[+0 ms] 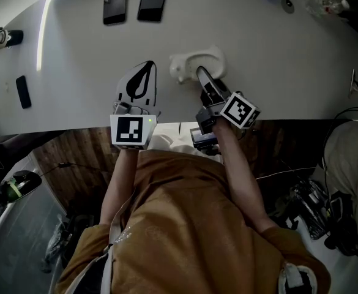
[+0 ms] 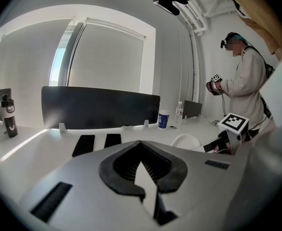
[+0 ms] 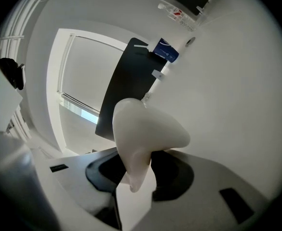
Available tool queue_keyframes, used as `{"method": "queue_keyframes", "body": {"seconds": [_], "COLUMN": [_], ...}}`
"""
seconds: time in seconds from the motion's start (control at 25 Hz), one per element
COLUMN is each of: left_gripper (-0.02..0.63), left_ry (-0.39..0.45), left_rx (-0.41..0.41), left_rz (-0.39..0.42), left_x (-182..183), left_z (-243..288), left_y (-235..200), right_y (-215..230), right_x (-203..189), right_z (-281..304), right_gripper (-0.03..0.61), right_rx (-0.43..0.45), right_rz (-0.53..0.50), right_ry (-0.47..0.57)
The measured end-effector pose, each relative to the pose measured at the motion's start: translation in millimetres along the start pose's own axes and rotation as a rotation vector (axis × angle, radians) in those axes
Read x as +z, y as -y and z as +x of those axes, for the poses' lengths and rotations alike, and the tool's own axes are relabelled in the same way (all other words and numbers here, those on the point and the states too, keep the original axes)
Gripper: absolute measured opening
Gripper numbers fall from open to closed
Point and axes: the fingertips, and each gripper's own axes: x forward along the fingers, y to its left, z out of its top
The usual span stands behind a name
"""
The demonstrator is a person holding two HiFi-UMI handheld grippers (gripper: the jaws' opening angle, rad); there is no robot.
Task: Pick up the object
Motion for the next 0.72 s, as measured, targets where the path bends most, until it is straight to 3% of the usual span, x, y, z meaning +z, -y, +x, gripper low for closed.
{"method": "queue_keyframes", "body": {"seconds": [0.2, 0.44, 0.72], "left_gripper": [0.008, 0.008, 0.008], "left_ry": [0.013, 0.046, 0.083], "left_rx": [0.004, 0.014, 0.025], "left_rz": [0.005, 0.021, 0.033], "left_x": [8, 22, 37], "left_z": [-1, -6, -13], "left_y": [4, 9, 12], "right_y": [-27, -53, -78], "right_x": [14, 38, 50], "right_z": [-4, -19, -28], "right_gripper": [0.15, 0.15, 0.15], "right_rx": [0.056, 0.103, 0.155], "right_rz": [-0.076, -0.097, -0.153], "right_ry": [0.013, 0.095, 0.121]}}
